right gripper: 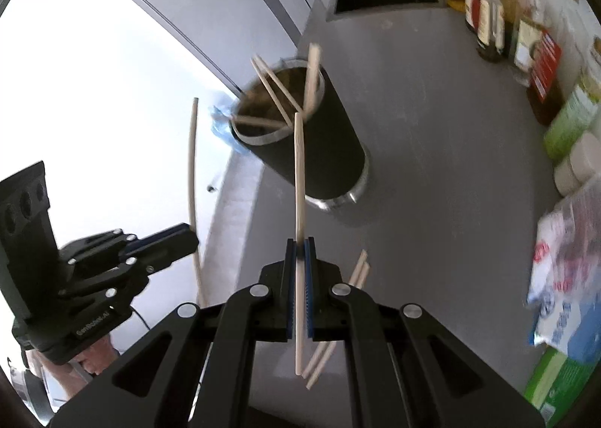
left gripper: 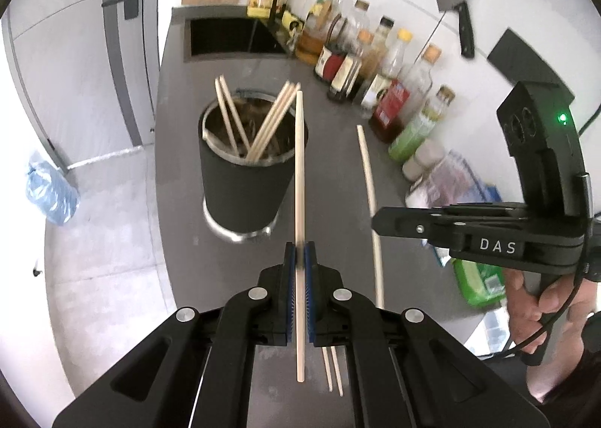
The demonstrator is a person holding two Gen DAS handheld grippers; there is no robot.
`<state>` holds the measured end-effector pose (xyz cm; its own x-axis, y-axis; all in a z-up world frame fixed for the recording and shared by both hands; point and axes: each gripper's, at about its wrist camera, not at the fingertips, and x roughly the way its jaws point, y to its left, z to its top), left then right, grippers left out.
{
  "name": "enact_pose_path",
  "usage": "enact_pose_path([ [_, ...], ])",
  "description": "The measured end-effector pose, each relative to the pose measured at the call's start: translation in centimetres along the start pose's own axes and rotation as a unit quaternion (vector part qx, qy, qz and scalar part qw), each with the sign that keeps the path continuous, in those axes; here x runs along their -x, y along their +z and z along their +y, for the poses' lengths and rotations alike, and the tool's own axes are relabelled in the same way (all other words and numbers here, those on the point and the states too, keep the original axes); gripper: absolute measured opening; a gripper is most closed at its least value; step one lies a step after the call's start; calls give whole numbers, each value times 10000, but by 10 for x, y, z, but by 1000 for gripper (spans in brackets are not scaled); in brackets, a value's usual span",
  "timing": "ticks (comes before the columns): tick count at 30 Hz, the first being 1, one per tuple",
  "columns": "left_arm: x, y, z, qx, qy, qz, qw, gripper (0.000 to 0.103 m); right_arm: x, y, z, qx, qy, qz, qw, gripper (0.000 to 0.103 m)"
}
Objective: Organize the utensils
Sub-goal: 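Lift both held chopsticks and carry them over the black holder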
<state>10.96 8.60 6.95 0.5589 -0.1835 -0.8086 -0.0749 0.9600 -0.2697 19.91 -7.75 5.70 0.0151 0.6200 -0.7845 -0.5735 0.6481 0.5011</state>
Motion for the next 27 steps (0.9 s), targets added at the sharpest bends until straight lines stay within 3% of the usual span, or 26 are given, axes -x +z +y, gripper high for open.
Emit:
enact_pose_path([
  [7,5,23,7,36,-111,-345,9993,4,2,30,8,45,186,-253,9995,5],
  [15,17,50,16,86,-248,-1044,9942,4,17,74,18,287,311,-725,9965,5],
  [27,36,77,27,265,-116,-2312,9725,4,26,123,36,889,559,-1463,9836,5],
])
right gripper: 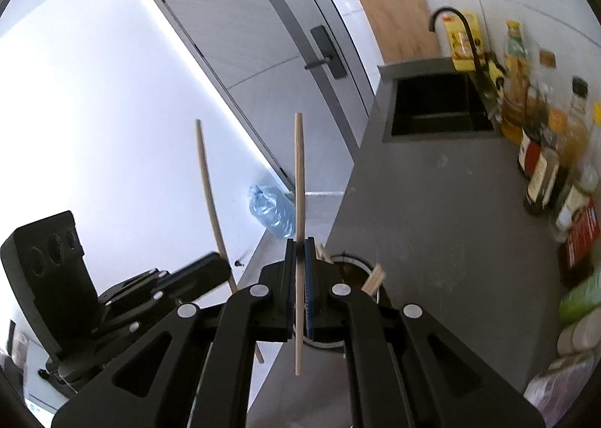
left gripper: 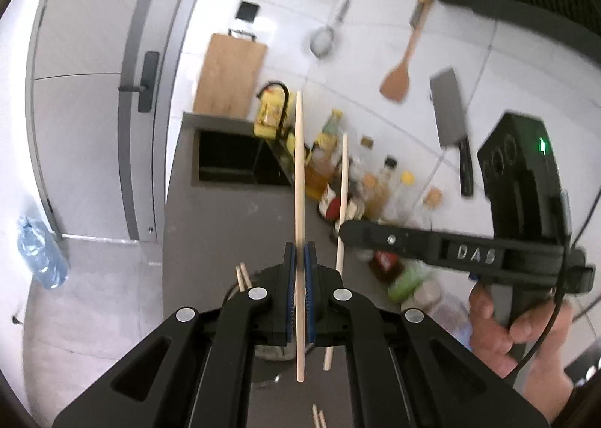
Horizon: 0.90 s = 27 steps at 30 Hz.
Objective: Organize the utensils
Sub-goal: 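Lift both held chopsticks and carry them over the black holder, then open both grippers to drop the chopsticks into the black holder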
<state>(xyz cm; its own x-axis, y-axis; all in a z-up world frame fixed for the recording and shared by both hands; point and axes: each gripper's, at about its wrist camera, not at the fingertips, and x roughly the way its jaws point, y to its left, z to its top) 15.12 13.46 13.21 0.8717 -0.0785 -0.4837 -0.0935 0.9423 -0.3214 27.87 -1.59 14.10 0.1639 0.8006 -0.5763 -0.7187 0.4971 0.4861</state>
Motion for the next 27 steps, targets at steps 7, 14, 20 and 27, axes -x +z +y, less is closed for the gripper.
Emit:
enact_pose_path([
  [7,-12,-1,4,-30,177,-509,9985,4,-16,2,0,427,-202,-416,9980,5],
  [14,-44,-15,16,111,132,-340,9993,4,-38,-10,-13,502,-358,-532,9967,5],
  [20,-43,-15,17,30,171,-540,9984,4,-48,-10,-25,420,-378,-471,9973,5],
  [27,-35,-14,21,203,358,-860,9954,6,-43,-12,-31,319,-315,-603,9972,37],
])
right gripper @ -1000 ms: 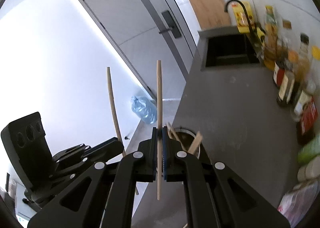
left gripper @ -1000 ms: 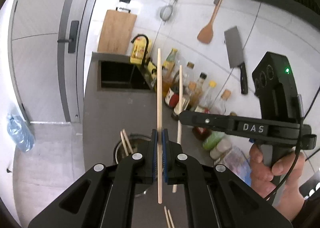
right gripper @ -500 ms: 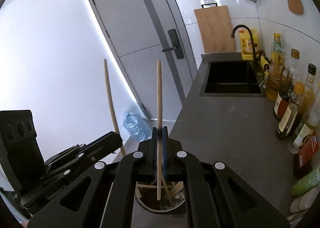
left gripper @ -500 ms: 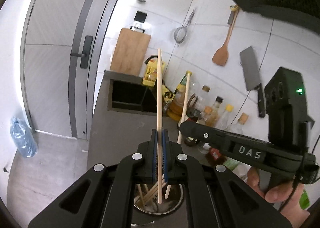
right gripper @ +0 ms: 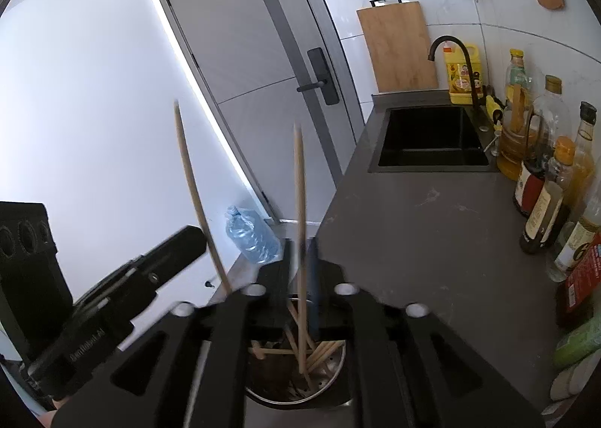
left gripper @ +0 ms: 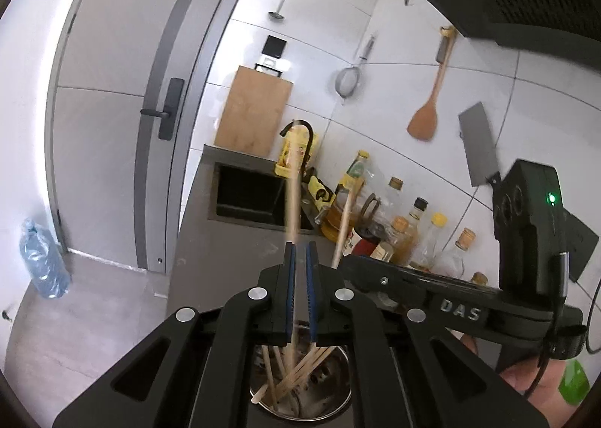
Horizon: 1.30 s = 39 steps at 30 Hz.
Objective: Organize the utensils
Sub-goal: 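Open both grippers to drop the chopsticks into the black holder, then move both open grippers back down to the remaining chopsticks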
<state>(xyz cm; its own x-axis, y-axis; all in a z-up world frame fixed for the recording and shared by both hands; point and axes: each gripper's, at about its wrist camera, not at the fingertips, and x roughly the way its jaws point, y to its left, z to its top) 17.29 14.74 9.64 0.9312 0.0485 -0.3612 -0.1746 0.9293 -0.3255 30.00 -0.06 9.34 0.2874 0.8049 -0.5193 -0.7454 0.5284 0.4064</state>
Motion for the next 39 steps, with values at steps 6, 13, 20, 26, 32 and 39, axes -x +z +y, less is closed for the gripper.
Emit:
enact_pose_path([
  [6,5,1,-2,-30,-3,-9,10000,23,10,1,-4,-173,70,-119,9998,42],
  [13,14,0,-7,-14,-4,145,9999,30,28,-3,-7,-401,312,-59,9987,42],
  [20,37,-3,-20,-216,26,242,9995,34,54,-14,-5,-539,376,0,9978,46],
  [26,56,-10,-34,-416,44,410,9983,34,74,-30,-5,-791,442,122,9958,50],
  [32,79,-16,-48,-526,59,598,9968,34,95,-45,-3,-1256,232,489,9906,50],
  [39,94,-24,-53,-637,163,1260,9899,34,106,-72,-5,-1903,-30,1022,9764,50],
])
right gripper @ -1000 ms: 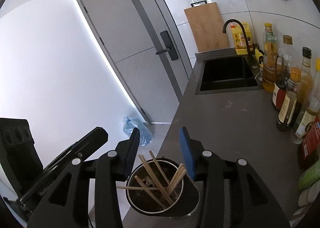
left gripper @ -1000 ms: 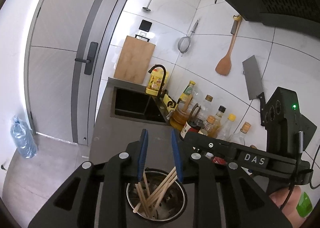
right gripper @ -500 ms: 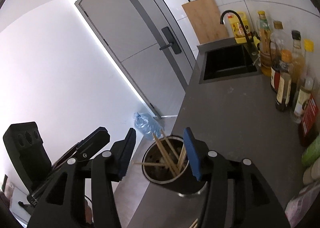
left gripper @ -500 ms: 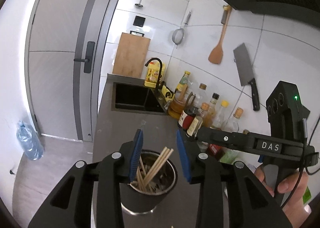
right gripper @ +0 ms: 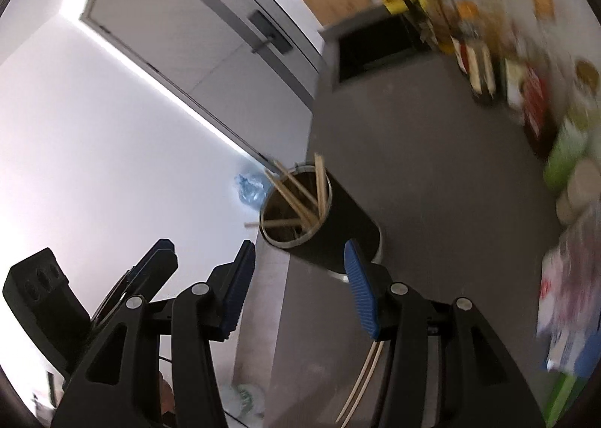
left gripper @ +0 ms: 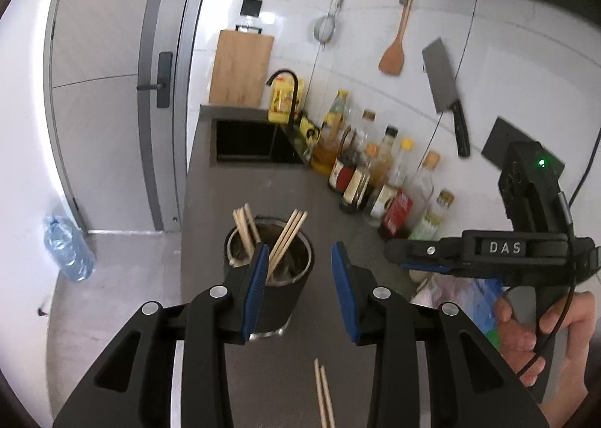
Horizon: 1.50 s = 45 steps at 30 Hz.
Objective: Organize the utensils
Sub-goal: 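Move both open grippers back down to the remaining chopsticks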
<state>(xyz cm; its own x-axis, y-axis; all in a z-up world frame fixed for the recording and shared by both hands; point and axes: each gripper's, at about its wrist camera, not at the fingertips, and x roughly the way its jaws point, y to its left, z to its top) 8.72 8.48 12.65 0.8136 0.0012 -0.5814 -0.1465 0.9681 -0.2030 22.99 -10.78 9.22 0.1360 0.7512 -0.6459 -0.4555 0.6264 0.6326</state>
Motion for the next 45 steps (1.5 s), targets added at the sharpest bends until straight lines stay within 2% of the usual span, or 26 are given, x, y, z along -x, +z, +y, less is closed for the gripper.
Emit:
enact_pose_path([
  [8,-1,-24,11,-90,-255,704,9972,34,-13,-38,-14,-428,-286,390,9979,50],
  [10,-7,-35,12,-105,-225,969,9950,34,-22,-51,-16,-464,-428,598,9962,50],
  [12,-14,-49,15,-150,-211,1233,9920,34,-40,-68,-20,-458,-588,993,9923,56],
  [13,-21,-61,17,-178,-322,1526,9876,34,-46,-75,-22,-472,-674,1111,9904,56],
  [15,-26,-79,21,-145,-595,1766,9824,34,-66,-92,-28,-413,-951,1429,9843,56],
  [18,-35,-108,26,-217,-584,2067,9764,34,-85,-110,-39,-515,-1216,1685,9768,56],
  [21,-46,-134,30,-220,-658,2444,9672,34,-92,-124,-54,-845,-1165,1773,9736,56],
  [24,-54,-151,26,-357,-661,2780,9576,34,-98,-130,-57,-840,-1286,1885,9700,56],
  [28,-57,-168,17,-586,-770,3031,9480,34,-107,-142,-63,-924,-1425,2034,9643,55],
  [31,-58,-176,11,-701,-807,3146,9432,34,-108,-150,-62,-966,-1468,2088,9620,45],
  [36,-51,-186,14,-575,-883,3105,9447,34,-110,-156,-61,-917,-1653,2088,9595,40],
  [40,-51,-190,13,-588,-936,3134,9432,34,-113,-159,-60,-823,-1831,2159,9556,28],
  [45,-50,-192,19,-525,-984,3103,9441,34,-116,-149,-58,-774,-1972,2246,9511,28],
])
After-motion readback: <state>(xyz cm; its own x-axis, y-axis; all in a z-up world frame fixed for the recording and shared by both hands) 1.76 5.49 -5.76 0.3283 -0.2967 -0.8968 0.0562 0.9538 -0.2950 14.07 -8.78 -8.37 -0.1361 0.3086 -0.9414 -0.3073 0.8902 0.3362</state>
